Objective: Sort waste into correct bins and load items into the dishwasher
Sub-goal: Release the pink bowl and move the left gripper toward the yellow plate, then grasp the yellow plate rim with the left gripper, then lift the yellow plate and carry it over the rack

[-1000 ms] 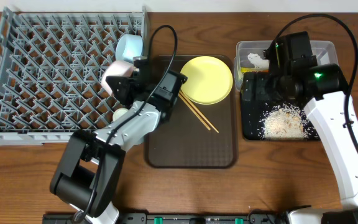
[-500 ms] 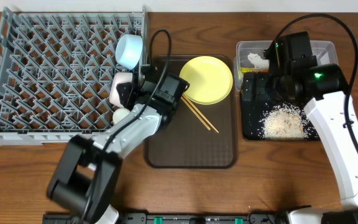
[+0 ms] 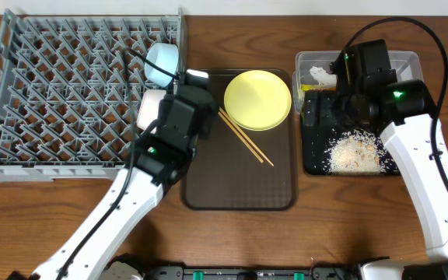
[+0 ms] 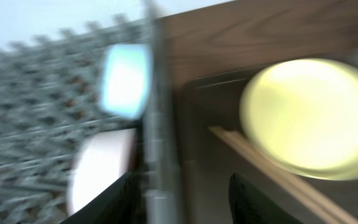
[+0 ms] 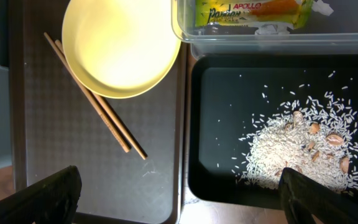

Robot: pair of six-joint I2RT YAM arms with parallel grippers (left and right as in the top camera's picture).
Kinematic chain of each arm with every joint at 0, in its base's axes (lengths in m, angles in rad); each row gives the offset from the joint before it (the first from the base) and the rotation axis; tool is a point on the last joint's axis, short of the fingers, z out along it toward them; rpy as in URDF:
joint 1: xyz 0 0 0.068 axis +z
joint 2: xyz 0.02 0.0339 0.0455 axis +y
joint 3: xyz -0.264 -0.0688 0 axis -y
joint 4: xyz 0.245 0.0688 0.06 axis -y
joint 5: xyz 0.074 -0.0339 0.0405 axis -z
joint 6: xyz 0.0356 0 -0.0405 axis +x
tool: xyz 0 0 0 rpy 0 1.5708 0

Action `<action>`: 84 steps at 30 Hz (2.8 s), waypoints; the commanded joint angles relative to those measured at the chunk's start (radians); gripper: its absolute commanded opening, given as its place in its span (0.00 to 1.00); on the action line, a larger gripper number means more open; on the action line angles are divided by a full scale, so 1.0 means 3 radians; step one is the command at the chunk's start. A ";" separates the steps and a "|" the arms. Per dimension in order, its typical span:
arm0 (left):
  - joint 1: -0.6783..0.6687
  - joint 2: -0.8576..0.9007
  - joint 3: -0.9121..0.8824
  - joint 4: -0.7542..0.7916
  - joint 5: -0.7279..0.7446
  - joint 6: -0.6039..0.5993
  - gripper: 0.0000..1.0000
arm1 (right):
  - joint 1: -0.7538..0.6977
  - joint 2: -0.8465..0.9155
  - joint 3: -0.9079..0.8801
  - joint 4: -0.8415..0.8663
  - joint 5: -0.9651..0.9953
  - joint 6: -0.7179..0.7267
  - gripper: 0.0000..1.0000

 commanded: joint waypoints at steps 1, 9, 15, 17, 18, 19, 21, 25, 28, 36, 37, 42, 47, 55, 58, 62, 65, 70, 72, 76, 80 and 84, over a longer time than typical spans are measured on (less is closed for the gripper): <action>0.0006 0.0022 0.0165 -0.0139 0.0624 -0.0347 0.48 | -0.0018 0.0010 0.0000 -0.0003 0.0032 -0.0027 0.99; 0.0038 0.0884 0.1582 -0.1241 0.1034 -0.0505 0.50 | -0.0018 0.0010 0.0000 -0.0003 0.0032 -0.0027 0.99; 0.0136 0.1774 0.2491 -0.1755 0.1073 -0.0617 0.53 | -0.0018 0.0010 0.0000 -0.0003 0.0031 -0.0027 0.99; 0.0197 0.1995 0.2586 -0.1724 0.1263 -0.0637 0.54 | -0.0018 0.0010 0.0000 -0.0003 0.0032 -0.0027 0.99; 0.0237 0.2080 0.2597 -0.1692 0.1378 -0.0680 0.54 | -0.0018 0.0010 0.0000 -0.0003 0.0032 -0.0027 0.99; 0.0278 0.2158 0.2597 -0.1657 0.1465 -0.0749 0.54 | -0.0018 0.0010 0.0000 -0.0003 0.0032 -0.0027 0.99; 0.0412 0.2360 0.2597 -0.1544 0.1704 -0.0879 0.54 | -0.0018 0.0010 0.0000 -0.0003 0.0032 -0.0027 0.99; 0.0609 0.2663 0.2597 -0.1296 0.2171 -0.0875 0.57 | -0.0018 0.0010 0.0000 -0.0003 0.0032 -0.0027 0.99; 0.0688 0.2867 0.2597 -0.1110 0.2318 -0.0874 0.57 | -0.0018 0.0010 0.0000 -0.0003 0.0032 -0.0027 0.99; 0.0707 0.3262 0.2597 -0.0865 0.2319 -0.0851 0.58 | -0.0018 0.0010 0.0000 -0.0003 0.0032 -0.0027 0.99; 0.0707 0.3309 0.2597 -0.0855 0.2319 -0.0851 0.58 | -0.0018 0.0010 0.0000 -0.0003 0.0032 -0.0027 0.99; 0.0707 0.3443 0.2593 -0.0841 0.2344 -0.0851 0.58 | -0.0018 0.0010 0.0000 -0.0003 0.0031 -0.0027 0.99; 0.0662 0.3454 0.2589 -0.0841 0.2356 -0.0852 0.58 | -0.0018 0.0010 0.0000 -0.0003 0.0032 -0.0028 0.99; 0.0436 0.3463 0.2522 -0.0811 0.2314 -0.0851 0.57 | -0.0018 0.0010 0.0000 -0.0004 0.0032 -0.0027 0.99; 0.0417 0.3465 0.2496 -0.0806 0.2181 -0.0852 0.47 | -0.0018 0.0010 0.0000 -0.0003 0.0032 -0.0027 0.99; 0.0418 0.3465 0.2495 -0.0815 0.2007 -0.0855 0.19 | -0.0018 0.0010 0.0000 -0.0003 0.0032 -0.0027 0.99; 0.0418 0.3465 0.2495 -0.0802 0.1935 -0.0889 0.08 | -0.0018 0.0010 0.0000 -0.0003 0.0032 -0.0027 0.99; 0.0420 0.3465 0.2495 -0.0801 0.1924 -0.0903 0.08 | -0.0018 0.0010 0.0000 -0.0003 0.0032 -0.0027 0.99; 0.0426 0.3465 0.2496 -0.0802 0.1923 -0.0902 0.08 | -0.0018 0.0010 0.0000 -0.0003 0.0032 -0.0027 0.99; 0.0468 0.3432 0.2499 -0.0832 0.1923 -0.0913 0.07 | -0.0018 0.0010 0.0000 -0.0003 0.0032 -0.0027 0.99; 0.0547 0.3259 0.2502 -0.0916 0.1876 -0.0895 0.07 | -0.0018 0.0010 0.0000 -0.0003 0.0032 -0.0027 0.99; 0.0635 0.2913 0.2502 -0.0985 0.1769 -0.0757 0.07 | -0.0018 0.0010 0.0000 -0.0003 0.0032 -0.0027 0.99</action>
